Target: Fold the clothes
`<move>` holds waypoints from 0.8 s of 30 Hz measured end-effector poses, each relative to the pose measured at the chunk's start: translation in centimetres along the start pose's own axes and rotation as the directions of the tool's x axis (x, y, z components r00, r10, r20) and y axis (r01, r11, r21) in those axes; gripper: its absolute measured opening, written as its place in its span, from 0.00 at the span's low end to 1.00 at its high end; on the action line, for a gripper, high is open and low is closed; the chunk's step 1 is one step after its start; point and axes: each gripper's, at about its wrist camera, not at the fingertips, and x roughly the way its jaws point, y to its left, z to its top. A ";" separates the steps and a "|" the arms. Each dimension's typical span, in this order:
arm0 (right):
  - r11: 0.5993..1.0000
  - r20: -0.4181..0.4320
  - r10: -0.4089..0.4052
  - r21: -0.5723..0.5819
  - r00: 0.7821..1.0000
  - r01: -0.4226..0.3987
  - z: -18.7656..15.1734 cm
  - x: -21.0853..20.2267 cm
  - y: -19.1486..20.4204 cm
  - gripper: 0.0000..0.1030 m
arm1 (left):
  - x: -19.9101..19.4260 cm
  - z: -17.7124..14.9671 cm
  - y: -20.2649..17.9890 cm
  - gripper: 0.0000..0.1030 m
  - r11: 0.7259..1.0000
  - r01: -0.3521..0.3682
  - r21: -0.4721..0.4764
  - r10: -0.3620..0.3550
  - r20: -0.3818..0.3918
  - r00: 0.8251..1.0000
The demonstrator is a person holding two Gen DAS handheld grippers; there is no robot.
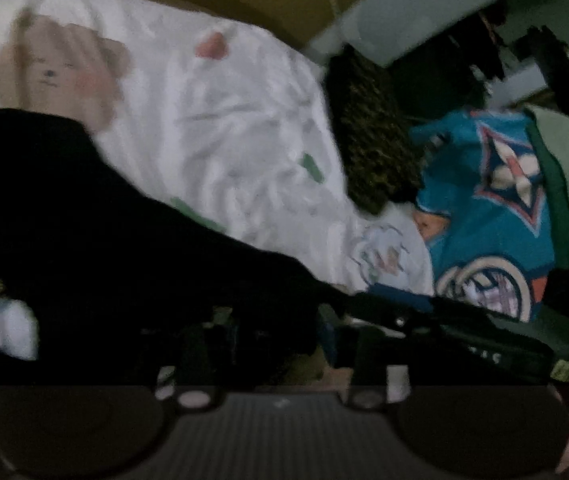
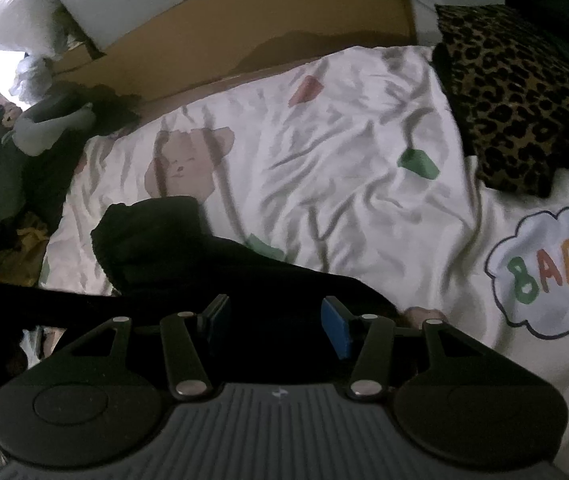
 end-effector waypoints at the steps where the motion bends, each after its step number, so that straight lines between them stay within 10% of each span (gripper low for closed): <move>1: 1.000 -0.001 0.002 -0.006 1.000 -0.002 0.1 0.1 0.3 0.55 | -0.8 0.2 0.6 0.45 1.000 -0.005 -0.013 0.005 0.019 1.000; 14: 0.968 -0.009 0.028 -0.248 1.000 -0.029 0.3 1.7 7.3 0.55 | -9.0 0.7 11.2 0.46 0.946 -0.049 -0.319 0.123 0.217 0.968; 24: 0.801 -0.102 -0.040 -0.598 0.994 -0.029 -1.0 5.7 13.0 0.56 | -8.0 -2.7 16.0 0.49 0.920 -0.093 -0.380 0.160 0.148 0.976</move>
